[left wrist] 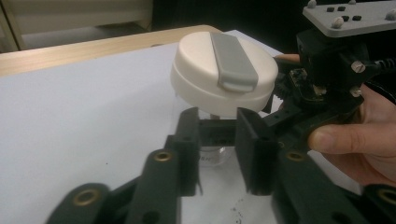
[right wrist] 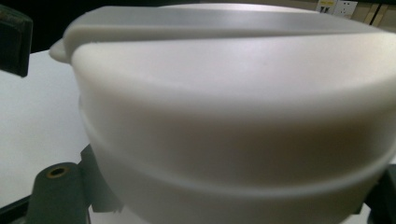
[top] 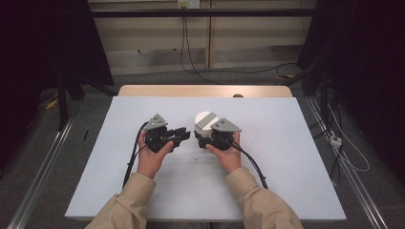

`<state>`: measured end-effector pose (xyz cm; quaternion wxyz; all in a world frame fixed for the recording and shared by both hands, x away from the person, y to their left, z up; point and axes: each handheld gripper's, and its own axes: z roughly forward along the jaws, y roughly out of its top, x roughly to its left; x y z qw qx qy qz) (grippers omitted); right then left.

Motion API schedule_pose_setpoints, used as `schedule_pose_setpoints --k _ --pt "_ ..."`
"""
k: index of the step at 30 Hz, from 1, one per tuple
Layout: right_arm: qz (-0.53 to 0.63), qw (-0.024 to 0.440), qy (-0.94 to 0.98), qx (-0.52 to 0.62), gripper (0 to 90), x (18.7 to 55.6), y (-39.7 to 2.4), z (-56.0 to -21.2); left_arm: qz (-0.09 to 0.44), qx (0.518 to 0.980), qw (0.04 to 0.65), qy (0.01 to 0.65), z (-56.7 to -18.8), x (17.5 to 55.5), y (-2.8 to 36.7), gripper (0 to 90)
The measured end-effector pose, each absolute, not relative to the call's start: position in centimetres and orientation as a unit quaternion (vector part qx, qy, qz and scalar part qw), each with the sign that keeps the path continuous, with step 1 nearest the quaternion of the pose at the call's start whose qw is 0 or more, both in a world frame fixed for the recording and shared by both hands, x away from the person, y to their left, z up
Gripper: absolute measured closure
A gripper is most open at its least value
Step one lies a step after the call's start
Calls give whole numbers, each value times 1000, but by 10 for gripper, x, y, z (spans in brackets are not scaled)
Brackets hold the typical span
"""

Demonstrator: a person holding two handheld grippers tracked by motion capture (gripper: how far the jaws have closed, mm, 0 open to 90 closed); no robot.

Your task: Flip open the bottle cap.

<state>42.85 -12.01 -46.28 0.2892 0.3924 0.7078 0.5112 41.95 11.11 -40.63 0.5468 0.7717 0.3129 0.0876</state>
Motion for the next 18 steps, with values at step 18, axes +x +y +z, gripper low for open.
schedule_pose_setpoints --k 18 --pt "510 290 708 393 186 428 -120 -463 82 793 523 301 -407 428 96 900"
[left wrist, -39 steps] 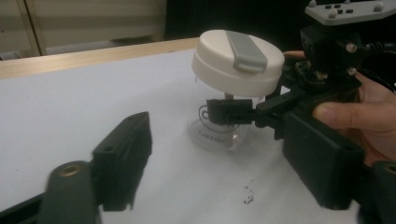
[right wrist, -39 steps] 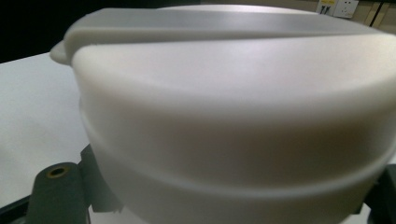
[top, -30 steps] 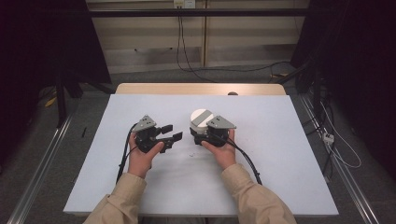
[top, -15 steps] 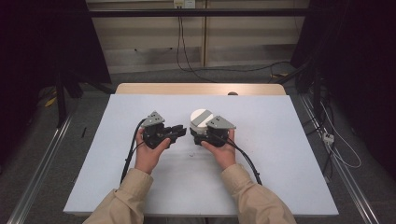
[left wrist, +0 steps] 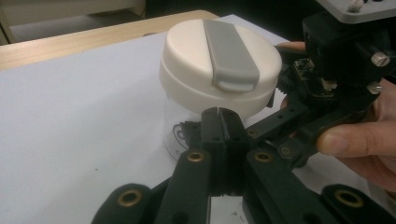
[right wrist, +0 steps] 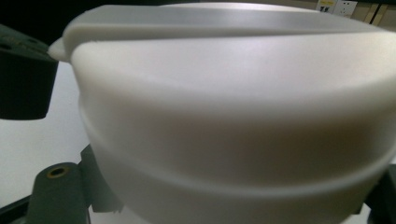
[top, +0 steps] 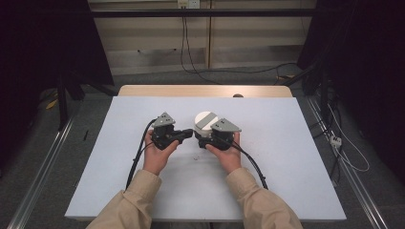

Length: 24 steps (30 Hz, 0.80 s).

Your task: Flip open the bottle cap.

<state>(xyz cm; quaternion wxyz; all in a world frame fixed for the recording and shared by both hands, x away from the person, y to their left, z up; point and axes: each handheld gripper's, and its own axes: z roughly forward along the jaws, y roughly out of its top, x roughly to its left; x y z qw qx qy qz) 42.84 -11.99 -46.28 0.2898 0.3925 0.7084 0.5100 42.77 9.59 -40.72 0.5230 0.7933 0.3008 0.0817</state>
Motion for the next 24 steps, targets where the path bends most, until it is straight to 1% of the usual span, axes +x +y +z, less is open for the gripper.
schedule_pose_setpoints --k 9,24 --pt "508 292 709 392 186 428 -120 -463 90 804 507 298 -407 429 88 900" --pt "507 294 710 390 186 428 -119 -463 93 805 507 294 -402 428 82 900"
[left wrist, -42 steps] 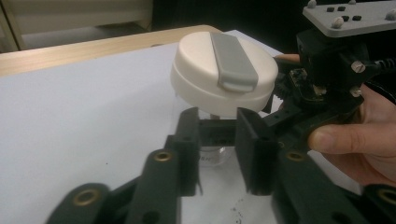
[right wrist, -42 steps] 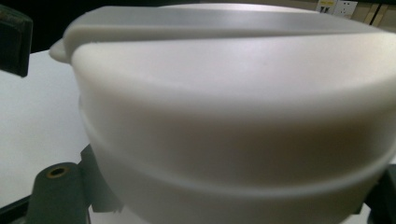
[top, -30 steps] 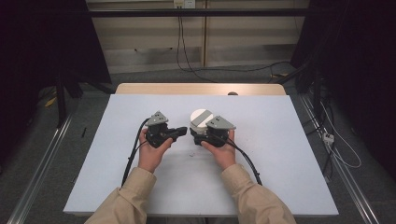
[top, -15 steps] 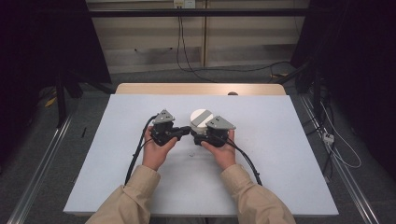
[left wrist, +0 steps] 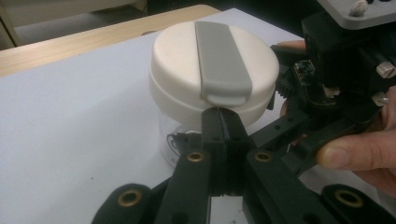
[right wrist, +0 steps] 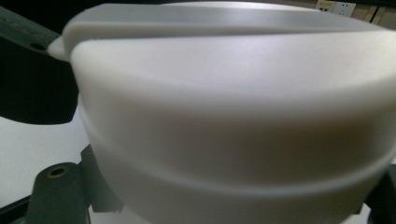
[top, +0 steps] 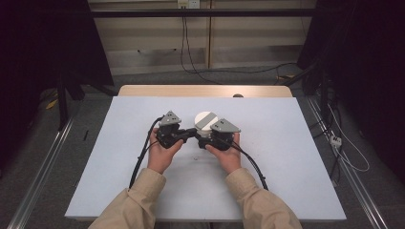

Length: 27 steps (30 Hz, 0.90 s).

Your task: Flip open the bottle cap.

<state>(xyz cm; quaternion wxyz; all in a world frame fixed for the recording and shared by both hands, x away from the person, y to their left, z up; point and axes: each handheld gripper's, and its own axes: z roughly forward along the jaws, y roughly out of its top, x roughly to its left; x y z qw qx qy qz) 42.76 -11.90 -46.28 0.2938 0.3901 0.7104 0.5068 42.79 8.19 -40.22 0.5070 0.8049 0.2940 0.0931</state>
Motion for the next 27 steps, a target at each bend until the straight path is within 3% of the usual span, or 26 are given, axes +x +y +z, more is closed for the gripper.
schedule_pose_setpoints --k 27 --pt "507 293 711 391 186 428 -119 -463 101 798 517 294 -386 432 78 900"
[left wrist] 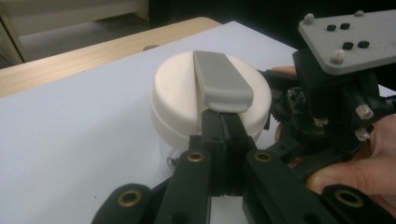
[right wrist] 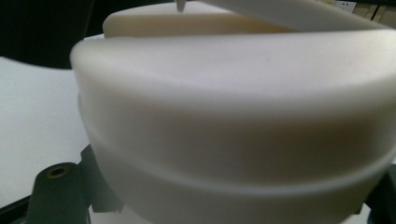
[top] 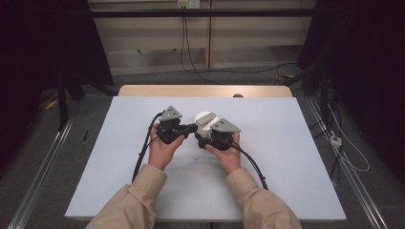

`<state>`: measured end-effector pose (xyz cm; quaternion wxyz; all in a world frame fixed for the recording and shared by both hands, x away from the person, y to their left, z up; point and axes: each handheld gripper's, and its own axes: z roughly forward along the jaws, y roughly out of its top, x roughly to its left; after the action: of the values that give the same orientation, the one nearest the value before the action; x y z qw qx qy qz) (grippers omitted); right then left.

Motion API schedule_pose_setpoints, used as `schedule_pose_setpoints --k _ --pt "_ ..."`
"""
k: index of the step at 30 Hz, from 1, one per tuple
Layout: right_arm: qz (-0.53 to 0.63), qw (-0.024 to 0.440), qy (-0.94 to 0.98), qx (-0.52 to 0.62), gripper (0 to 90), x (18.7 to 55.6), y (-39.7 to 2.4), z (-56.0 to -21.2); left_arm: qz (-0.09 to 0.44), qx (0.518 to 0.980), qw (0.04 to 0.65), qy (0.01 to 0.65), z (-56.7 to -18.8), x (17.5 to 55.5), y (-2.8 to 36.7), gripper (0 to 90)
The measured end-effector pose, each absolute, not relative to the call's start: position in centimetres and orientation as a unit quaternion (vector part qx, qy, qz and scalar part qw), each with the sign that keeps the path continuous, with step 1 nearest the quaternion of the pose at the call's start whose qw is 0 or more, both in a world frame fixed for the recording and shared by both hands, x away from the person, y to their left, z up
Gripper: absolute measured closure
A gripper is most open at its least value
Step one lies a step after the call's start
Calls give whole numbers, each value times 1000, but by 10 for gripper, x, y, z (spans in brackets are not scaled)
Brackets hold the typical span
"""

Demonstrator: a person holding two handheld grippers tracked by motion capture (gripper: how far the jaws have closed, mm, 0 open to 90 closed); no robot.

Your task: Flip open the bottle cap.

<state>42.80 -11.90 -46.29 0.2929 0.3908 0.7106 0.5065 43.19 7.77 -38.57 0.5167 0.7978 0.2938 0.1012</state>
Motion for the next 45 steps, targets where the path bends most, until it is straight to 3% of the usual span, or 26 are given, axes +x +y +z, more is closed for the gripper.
schedule_pose_setpoints --k 45 --pt "506 294 710 392 186 428 -118 -463 123 791 528 285 -355 456 50 900"
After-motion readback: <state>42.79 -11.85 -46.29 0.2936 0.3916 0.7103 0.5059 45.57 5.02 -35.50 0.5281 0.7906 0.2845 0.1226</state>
